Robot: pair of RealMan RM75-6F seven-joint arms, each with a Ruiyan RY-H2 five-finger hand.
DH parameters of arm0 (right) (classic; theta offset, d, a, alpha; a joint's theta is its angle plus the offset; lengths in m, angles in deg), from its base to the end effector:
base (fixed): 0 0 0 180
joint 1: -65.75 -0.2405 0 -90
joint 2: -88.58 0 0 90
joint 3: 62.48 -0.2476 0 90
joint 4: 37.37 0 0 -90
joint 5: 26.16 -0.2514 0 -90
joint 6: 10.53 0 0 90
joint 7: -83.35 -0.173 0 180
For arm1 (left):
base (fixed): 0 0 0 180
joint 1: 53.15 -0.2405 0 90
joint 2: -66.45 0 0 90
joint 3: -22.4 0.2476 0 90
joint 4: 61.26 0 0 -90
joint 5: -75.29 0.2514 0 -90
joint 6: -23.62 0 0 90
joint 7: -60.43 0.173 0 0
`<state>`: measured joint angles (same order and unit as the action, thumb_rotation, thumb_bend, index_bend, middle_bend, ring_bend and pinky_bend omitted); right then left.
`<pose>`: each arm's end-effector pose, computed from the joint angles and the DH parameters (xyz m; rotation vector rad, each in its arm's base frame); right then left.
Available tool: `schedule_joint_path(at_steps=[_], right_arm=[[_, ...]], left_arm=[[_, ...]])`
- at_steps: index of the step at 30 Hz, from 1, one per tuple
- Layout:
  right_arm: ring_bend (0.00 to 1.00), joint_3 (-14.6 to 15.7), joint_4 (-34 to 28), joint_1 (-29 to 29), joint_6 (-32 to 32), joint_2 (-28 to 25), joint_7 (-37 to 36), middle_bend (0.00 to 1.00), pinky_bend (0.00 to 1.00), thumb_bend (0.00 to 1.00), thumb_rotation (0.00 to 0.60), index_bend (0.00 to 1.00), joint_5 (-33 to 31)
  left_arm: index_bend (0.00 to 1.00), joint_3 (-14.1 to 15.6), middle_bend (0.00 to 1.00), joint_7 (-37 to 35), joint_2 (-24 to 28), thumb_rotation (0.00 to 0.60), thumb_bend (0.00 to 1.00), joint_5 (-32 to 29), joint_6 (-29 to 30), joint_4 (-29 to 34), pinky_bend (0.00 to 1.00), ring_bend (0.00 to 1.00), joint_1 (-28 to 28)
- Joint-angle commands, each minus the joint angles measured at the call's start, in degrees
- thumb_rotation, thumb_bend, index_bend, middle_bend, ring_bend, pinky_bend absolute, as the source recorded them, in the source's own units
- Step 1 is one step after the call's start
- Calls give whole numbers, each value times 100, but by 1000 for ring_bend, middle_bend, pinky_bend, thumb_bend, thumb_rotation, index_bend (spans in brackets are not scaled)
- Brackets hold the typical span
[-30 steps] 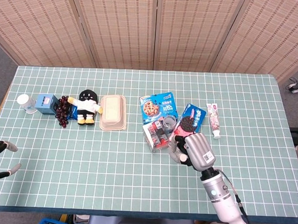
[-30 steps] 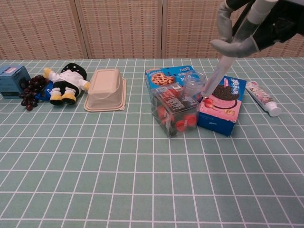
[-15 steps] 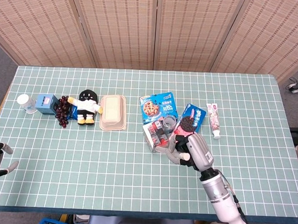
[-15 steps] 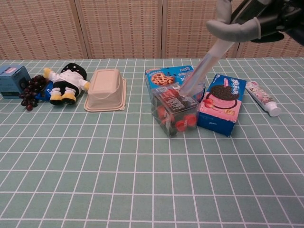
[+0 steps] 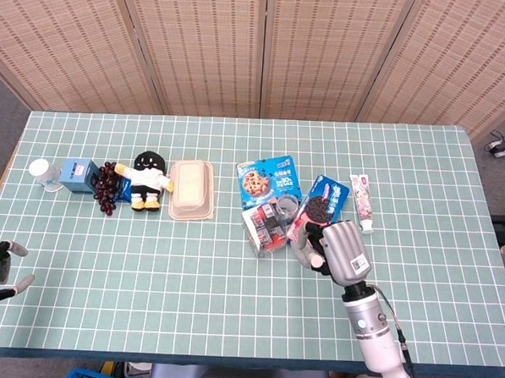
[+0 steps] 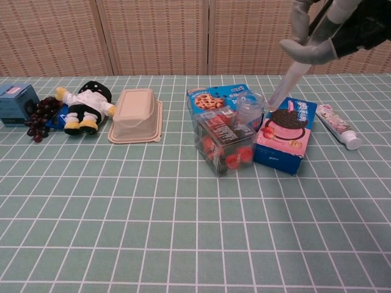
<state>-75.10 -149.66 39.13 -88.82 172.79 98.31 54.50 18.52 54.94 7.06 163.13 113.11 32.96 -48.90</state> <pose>-0.0671 -0.2834 0.0259 1.4969 -1.0570 1.5120 -0.3102 0.2131 0.1535 -1.3421 -0.8571 -1.0159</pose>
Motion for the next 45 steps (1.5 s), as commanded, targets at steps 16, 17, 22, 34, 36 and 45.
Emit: schedule_joint_path(at_steps=[16, 17, 22, 34, 36, 45], right_arm=[[1000, 86, 421, 18, 200, -141, -812, 1000, 1000, 615, 600, 850, 413], [1000, 72, 528, 32, 59, -38, -460, 1000, 1000, 615, 600, 849, 478], [1000, 78, 611, 83, -172, 271, -117, 1000, 1000, 615, 600, 850, 498], [1000, 3, 86, 12, 532, -66, -2112, 1000, 1000, 616, 600, 850, 1], [1000, -44, 42, 5, 592, -134, -2410, 1000, 1000, 616, 600, 850, -35], [1000, -369, 56, -45, 503, -154, -2588, 1000, 1000, 616, 600, 850, -278]], left_arm=[[573, 16, 765, 10, 25, 600, 137, 5, -3, 44, 751, 569, -10], [572, 17, 765, 18, 28, 600, 137, 2, -9, 48, 751, 569, -8], [571, 24, 765, 45, 31, 600, 137, 4, -25, 54, 751, 569, -4], [570, 20, 765, 17, 37, 600, 137, 2, -8, 56, 750, 567, -12], [570, 18, 765, 8, 42, 600, 137, 3, -4, 59, 750, 566, -14], [570, 24, 765, 16, 43, 600, 137, 12, -7, 62, 750, 566, -13]])
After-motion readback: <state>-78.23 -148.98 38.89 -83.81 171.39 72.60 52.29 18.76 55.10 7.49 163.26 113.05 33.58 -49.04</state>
